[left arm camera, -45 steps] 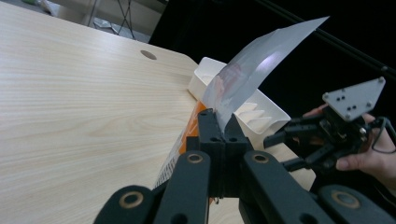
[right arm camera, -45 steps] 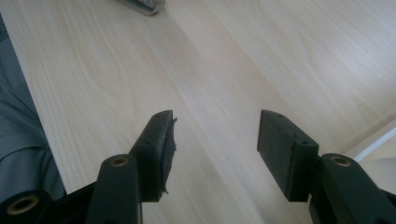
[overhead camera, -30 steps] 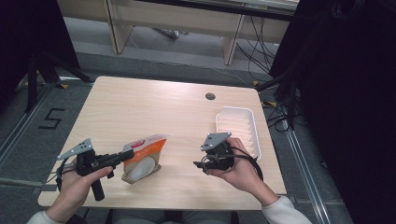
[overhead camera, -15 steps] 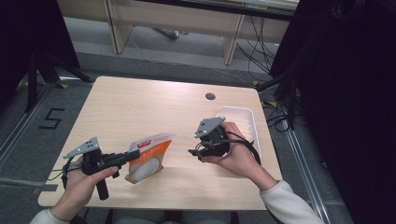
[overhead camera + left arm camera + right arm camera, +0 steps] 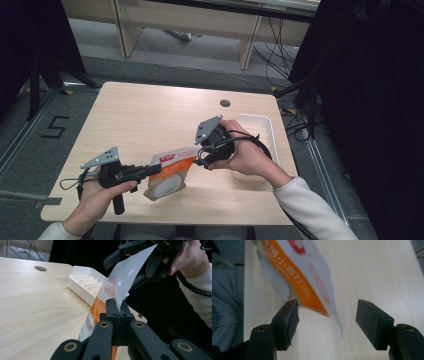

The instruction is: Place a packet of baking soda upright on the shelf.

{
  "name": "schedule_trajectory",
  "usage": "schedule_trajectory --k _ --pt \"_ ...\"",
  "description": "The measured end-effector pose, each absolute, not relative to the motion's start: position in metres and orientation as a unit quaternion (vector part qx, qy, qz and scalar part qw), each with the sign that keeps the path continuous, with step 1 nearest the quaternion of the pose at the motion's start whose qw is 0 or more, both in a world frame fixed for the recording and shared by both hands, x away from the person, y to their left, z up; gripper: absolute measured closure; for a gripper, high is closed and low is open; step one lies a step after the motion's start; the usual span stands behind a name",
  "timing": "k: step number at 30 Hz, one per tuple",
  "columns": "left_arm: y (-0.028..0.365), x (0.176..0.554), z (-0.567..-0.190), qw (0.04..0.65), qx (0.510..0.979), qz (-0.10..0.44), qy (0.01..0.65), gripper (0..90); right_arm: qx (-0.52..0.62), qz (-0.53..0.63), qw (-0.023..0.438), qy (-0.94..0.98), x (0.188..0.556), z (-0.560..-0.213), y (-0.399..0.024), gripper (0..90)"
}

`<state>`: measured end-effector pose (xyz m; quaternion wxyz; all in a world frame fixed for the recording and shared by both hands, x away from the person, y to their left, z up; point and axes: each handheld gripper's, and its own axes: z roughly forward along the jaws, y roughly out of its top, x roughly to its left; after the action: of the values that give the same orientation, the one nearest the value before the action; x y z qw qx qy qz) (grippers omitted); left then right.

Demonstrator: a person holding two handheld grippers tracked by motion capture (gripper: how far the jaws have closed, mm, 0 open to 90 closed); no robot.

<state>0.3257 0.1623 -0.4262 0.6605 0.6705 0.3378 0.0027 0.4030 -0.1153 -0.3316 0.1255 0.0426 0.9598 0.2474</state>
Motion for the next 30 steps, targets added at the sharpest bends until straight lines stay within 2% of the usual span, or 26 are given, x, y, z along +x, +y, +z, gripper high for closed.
schedule_trajectory --k 1,5,12,13,18,20,21,23,30 --pt "0.162 0.326 -0.426 0.661 0.67 0.003 0.338 90.0 0.037 0.24 0.111 0.964 0.403 -0.333 -0.114 37.0" --pt "0.158 0.325 -0.424 0.661 0.673 0.0 0.331 90.0 0.022 0.219 0.106 0.97 0.401 -0.338 -0.111 40.3" --pt "0.149 0.323 -0.421 0.666 0.678 -0.011 0.31 90.0 -0.006 0.191 0.075 0.979 0.4 -0.35 -0.109 54.8" --pt "0.149 0.323 -0.421 0.666 0.678 -0.011 0.31 90.0 -0.006 0.191 0.075 0.979 0.4 -0.35 -0.109 54.8" --pt "0.144 0.32 -0.419 0.67 0.676 -0.02 0.307 90.0 0.0 0.173 0.045 0.984 0.399 -0.356 -0.109 73.6" --pt "0.144 0.32 -0.418 0.67 0.677 -0.02 0.304 90.0 -0.022 0.183 0.042 0.982 0.402 -0.358 -0.108 77.0" --pt "0.143 0.319 -0.418 0.67 0.674 -0.022 0.308 90.0 -0.011 0.173 0.027 0.985 0.4 -0.357 -0.109 84.7" --pt "0.144 0.319 -0.419 0.67 0.675 -0.02 0.309 89.9 -0.005 0.161 0.013 0.987 0.397 -0.356 -0.109 89.3" --pt "0.143 0.323 -0.424 0.678 0.67 -0.022 0.302 89.7 -0.005 0.137 0.012 0.99 0.396 -0.345 -0.11 90.0"
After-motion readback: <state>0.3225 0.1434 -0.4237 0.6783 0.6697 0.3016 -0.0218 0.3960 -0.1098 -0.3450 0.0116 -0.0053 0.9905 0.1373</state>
